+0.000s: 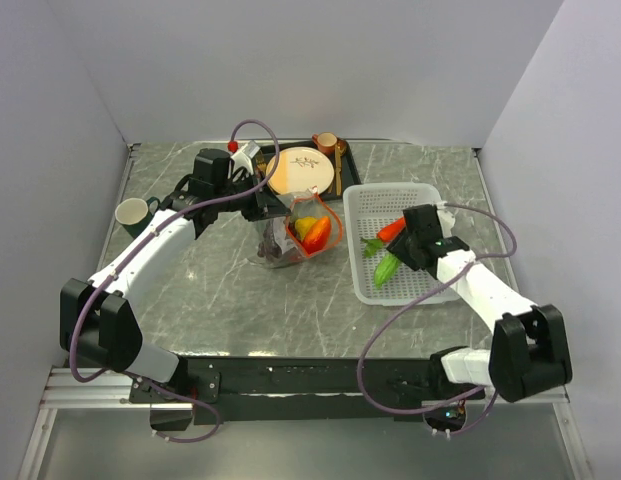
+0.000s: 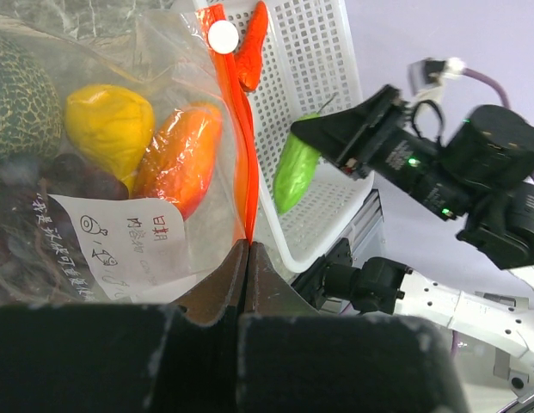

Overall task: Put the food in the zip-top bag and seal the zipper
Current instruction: Pick up the fake vegetable from the bin.

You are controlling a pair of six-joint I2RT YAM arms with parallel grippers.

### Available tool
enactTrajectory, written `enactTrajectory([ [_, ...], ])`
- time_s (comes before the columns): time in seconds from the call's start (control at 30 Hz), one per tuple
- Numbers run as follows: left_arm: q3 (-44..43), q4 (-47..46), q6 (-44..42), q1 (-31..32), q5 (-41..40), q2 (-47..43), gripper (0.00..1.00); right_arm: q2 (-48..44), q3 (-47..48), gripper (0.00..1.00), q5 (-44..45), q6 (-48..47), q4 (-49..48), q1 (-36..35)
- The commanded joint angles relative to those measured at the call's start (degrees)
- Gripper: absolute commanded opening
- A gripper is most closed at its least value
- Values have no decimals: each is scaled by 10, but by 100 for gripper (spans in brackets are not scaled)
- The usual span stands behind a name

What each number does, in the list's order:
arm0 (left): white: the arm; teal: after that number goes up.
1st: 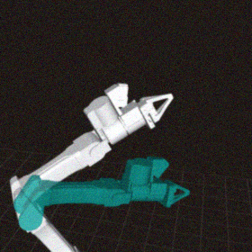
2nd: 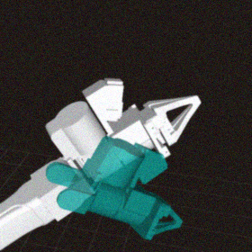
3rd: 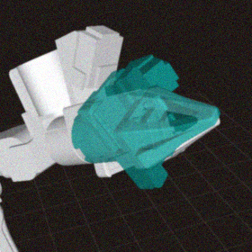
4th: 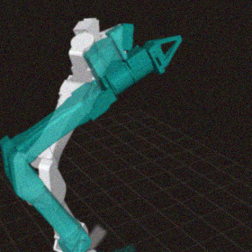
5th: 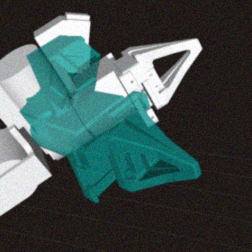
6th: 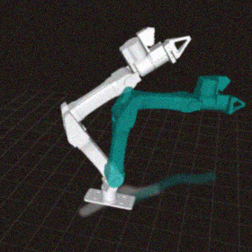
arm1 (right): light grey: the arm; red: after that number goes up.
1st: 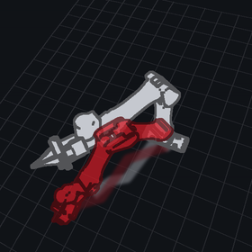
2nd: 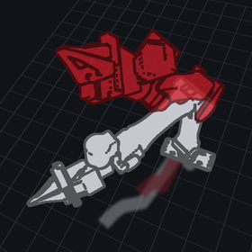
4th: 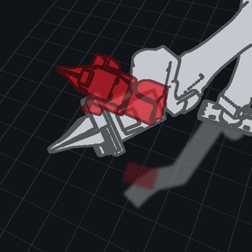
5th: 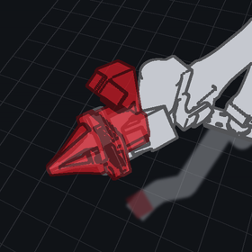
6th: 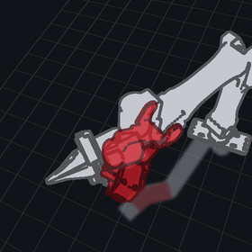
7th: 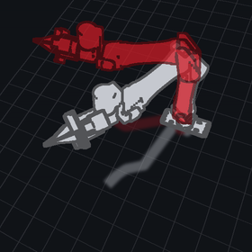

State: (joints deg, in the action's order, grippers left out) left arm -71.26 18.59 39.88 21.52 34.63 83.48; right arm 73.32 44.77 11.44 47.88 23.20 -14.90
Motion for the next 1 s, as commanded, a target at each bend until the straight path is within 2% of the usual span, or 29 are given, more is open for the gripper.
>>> enactTrajectory([
  [0.0,-21,-8,-9,2,5,-17,1,-55,27,24,55,-13,-3,-6],
  [0.17,-22,-8,-9,3,8,-18,1,-137,22,24,53,-16,-56,-22],
  [0.3,-22,-10,-8,4,8,-17,1,-150,52,24,53,-9,-69,-57],
  [0.43,-19,-17,-2,5,8,-18,1,-129,108,25,76,-9,-70,-106],
  [0.6,-25,-11,-3,8,4,-17,1,-89,133,25,86,-7,-112,-149],
  [0.83,-21,-12,-2,9,3,-21,1,-38,153,25,120,-12,-162,-196],
  [0.97,-24,-15,-1,12,1,-21,1,-13,143,25,136,-12,-226,-217],
])
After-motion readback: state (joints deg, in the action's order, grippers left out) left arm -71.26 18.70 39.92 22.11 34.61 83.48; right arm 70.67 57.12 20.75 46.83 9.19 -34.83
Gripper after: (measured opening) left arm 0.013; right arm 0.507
